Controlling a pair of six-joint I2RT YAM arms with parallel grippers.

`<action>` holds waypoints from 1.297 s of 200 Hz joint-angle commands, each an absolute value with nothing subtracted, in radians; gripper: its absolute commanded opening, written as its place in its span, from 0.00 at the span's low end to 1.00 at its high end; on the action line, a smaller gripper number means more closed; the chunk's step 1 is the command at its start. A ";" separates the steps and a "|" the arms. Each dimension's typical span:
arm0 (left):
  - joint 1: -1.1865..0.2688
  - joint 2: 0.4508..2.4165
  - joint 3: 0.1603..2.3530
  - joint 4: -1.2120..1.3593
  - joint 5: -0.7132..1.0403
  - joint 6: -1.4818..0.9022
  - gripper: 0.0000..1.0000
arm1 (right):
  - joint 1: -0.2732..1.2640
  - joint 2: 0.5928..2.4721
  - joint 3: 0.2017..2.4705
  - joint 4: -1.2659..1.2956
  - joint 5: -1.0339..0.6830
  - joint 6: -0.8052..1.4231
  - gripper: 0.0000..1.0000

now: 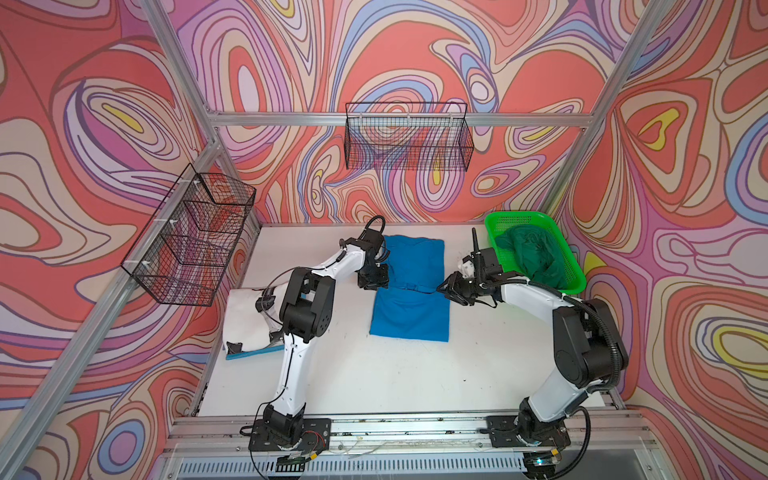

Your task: Fold and stack the t-shirts

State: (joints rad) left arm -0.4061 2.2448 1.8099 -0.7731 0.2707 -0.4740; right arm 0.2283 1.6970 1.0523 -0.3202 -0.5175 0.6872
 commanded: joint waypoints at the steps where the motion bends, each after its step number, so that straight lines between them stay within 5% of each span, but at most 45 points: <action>1: -0.405 2.193 1.789 -0.755 0.243 -0.465 0.42 | 0.222 1.680 1.037 -0.301 -0.524 0.677 0.44; 136: -0.421 2.219 1.779 -0.724 0.300 -0.475 0.29 | 0.222 1.681 1.029 -0.296 -0.534 0.678 0.43; 211: -0.427 2.220 1.791 -0.763 0.209 -0.425 0.41 | 0.222 1.681 1.023 -0.293 -0.536 0.677 0.42; 259: -0.442 2.237 1.787 -0.756 0.236 -0.436 0.38 | 0.223 1.683 1.022 -0.291 -0.539 0.678 0.42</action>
